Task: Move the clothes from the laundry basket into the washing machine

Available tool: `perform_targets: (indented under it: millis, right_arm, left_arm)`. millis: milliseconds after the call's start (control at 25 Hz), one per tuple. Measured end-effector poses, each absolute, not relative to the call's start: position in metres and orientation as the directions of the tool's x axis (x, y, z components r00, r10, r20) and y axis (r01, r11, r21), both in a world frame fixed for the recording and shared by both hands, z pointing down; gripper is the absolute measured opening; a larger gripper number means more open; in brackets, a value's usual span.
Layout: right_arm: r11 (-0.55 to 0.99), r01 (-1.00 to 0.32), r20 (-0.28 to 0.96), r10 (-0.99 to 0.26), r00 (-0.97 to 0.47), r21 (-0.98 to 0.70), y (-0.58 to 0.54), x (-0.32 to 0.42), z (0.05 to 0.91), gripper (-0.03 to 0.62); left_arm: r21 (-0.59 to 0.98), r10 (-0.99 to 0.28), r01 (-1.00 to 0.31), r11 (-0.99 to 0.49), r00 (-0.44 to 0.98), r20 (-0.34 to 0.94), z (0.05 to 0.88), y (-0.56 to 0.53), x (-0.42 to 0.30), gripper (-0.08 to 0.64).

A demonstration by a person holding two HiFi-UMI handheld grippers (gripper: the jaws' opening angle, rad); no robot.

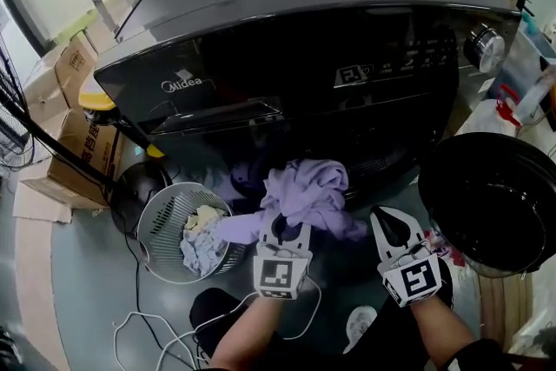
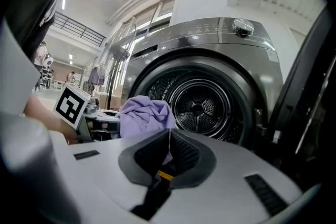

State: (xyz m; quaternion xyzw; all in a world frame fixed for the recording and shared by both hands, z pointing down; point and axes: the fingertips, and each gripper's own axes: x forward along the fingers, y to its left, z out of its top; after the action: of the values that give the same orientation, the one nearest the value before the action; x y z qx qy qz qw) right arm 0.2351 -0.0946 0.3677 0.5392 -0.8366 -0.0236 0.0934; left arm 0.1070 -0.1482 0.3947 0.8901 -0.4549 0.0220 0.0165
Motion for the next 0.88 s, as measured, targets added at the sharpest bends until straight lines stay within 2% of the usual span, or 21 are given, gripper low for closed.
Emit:
perform_targets:
  millis: [400,640,880]
  right_arm:
    - [0.410,-0.903,0.114,-0.911,-0.397,0.133,-0.104,0.254,0.372,0.011]
    - [0.431,-0.892,0.112,-0.901,-0.419,0.137,-0.112,0.254,0.375,0.011]
    - [0.405,-0.906,0.104,-0.913,-0.394,0.122,-0.130,0.258,0.381,0.011]
  left_arm:
    - [-0.018,-0.828,-0.829,-0.560,0.560,-0.031,0.376,-0.223,0.159,0.100]
    - [-0.013,-0.850,-0.850,-0.526,0.526,-0.030,0.376,-0.269,0.171,0.101]
    - [-0.082,-0.859,-0.858,-0.507,0.510,-0.029,0.385,-0.303,0.190,0.106]
